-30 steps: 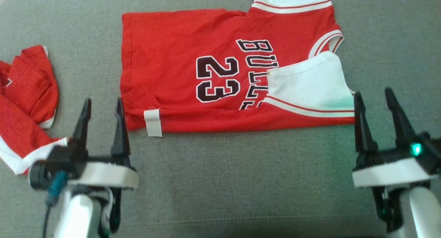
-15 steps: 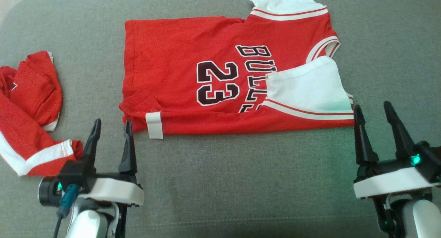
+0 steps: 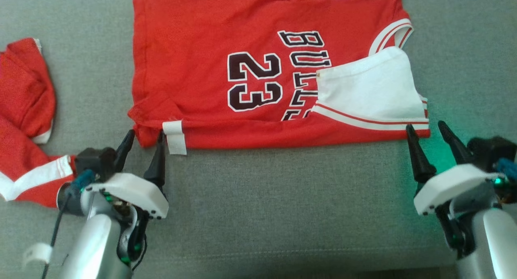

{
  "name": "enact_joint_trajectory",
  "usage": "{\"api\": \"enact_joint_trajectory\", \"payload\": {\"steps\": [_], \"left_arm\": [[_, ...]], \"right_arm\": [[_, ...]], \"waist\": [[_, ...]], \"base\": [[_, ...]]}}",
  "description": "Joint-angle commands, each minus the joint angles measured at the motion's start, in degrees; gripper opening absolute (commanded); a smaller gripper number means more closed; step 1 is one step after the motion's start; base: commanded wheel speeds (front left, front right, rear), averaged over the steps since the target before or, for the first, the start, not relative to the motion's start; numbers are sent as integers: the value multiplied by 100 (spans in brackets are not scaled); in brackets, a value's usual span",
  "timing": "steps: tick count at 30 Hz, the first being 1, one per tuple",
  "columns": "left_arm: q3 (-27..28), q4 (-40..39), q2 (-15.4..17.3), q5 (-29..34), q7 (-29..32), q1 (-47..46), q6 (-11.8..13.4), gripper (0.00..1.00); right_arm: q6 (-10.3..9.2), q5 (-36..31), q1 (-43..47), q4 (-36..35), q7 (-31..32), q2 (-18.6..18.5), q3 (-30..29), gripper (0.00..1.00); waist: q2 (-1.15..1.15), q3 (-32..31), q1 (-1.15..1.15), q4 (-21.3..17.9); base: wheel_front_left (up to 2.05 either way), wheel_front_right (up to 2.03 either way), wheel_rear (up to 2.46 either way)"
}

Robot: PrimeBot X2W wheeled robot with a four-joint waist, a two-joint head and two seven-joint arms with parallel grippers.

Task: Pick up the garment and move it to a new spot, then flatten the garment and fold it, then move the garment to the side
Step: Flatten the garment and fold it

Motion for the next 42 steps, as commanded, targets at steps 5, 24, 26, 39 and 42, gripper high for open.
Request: {"api": "enact_joint_trajectory", "payload": {"steps": [5,24,26,39,42], "left_arm": [[282,109,88,-289,352,-259,-135,100],[333,-1068,479,-619,1247,389,-121,0],[357,-1258,533,-662,1374,586,-75,0],[364,-1674,491,-927,1796,1562,200,100],[357,-1757,369,-784,1450,1530,319,100]], "right_arm": [[-4,36,-321,111,286,-36,61,100],[-4,555,221,-364,396,62,-256,0],[-4,555,491,-549,479,107,-312,0],[-4,635,1573,-1105,763,399,-469,100],[-4,502,1470,-1190,454,399,-476,100]], "waist": [[0,177,0,19],[0,-164,0,83],[0,-264,0,80],[0,-681,0,27],[0,-729,0,27]], "base": [[0,0,0],[0,0,0],[0,0,0],[0,0,0],[0,0,0]]}}
